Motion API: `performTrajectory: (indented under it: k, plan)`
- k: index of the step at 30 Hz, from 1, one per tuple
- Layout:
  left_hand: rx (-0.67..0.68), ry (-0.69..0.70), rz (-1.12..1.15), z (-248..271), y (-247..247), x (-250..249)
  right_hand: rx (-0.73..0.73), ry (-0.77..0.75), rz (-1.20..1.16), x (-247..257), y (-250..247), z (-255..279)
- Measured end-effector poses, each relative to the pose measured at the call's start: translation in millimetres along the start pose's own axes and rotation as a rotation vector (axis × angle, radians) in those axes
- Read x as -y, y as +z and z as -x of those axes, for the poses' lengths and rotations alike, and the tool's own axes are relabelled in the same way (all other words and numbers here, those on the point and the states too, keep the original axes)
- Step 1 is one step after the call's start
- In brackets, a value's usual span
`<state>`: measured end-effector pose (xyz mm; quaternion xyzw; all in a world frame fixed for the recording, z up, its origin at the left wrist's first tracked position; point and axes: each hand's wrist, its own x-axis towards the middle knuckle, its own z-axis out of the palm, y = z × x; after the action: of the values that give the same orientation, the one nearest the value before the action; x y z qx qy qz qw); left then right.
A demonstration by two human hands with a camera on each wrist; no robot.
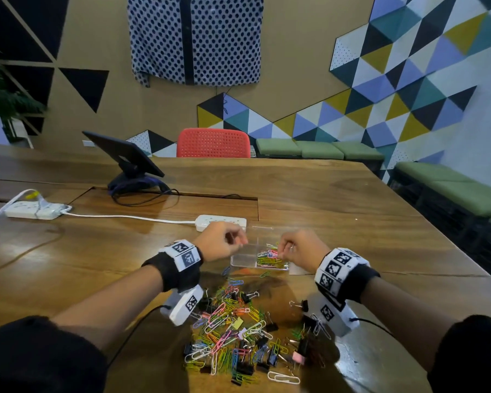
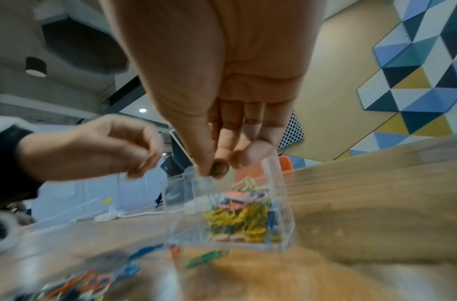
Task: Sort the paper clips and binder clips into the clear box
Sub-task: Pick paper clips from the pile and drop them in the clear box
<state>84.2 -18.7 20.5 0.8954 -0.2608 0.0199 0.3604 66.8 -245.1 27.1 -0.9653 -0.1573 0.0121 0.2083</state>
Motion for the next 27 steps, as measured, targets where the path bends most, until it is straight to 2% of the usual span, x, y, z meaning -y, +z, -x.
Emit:
performTrajectory:
  k: [4,6,12,15,20,21,23,25,27]
  plan:
    - [0.310,-0.103,-0.255,21.1,-2.0,19.4,-0.137,0.017,0.007,-0.8,-8.6,-16.3]
    - [0.390,-0.166,-0.372,25.9,1.6,24.1,-0.146,0.032,0.023,-2.3,-5.3,-21.3]
    - [0.360,-0.234,-0.478,19.9,16.6,35.8,-0.105,0.091,0.089,-3.6,7.1,-25.1]
    - [0.371,-0.200,-0.473,17.3,21.1,34.4,-0.077,0.075,0.085,-1.4,6.2,-22.5]
    - [0.359,-0.152,-0.391,15.6,27.1,33.8,-0.166,-0.103,0.211,14.6,6.2,-6.8]
    - [0.355,-0.147,-0.372,15.6,28.0,33.2,-0.142,-0.139,0.230,18.1,8.1,-3.7]
    - [0.344,-0.138,-0.358,15.5,29.8,32.2,0.013,-0.160,0.257,21.8,14.3,-0.2]
    - [0.340,-0.131,-0.360,15.5,31.6,31.7,0.216,-0.138,0.302,22.8,22.7,-1.1]
    - [0.348,-0.129,-0.358,15.8,33.1,31.1,0.299,-0.099,0.357,22.9,29.2,-4.4]
